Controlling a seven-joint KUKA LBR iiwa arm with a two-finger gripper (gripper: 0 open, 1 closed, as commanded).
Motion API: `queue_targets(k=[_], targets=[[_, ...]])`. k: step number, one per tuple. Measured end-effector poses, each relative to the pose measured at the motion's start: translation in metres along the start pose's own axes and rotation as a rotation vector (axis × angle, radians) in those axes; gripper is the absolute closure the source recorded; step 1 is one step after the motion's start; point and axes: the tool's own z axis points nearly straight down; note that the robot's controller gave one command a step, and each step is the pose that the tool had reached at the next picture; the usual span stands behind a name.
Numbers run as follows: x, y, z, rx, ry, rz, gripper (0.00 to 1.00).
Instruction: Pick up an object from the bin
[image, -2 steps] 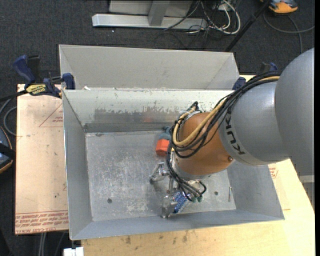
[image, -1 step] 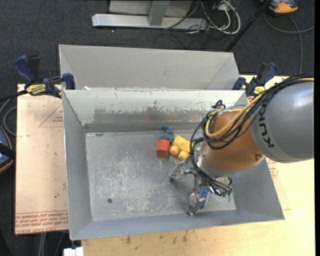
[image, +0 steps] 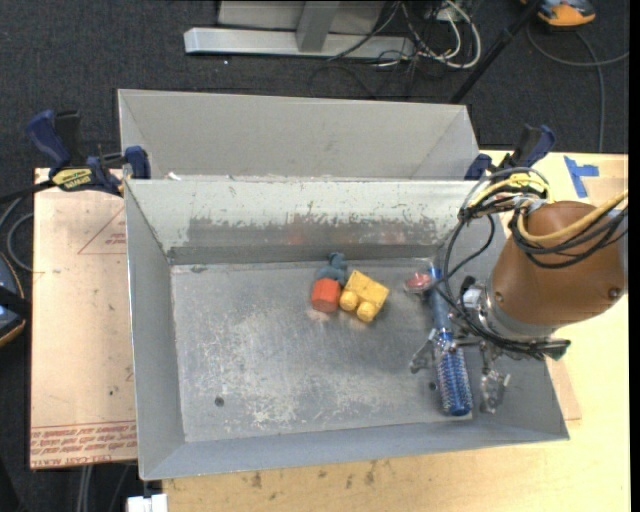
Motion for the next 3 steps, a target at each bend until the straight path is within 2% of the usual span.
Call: queue_targets(k=[1,2,3], targets=[[-0.020,-0.062,0.050,-0.010,-0.005,-0.209,0.00],[-0.023,-0.063,0.050,-0.001,-0.016,-0.212,1.00],[-0.011,-0.069,-0.083,0.004,-0.004,-0.256,1.00]])
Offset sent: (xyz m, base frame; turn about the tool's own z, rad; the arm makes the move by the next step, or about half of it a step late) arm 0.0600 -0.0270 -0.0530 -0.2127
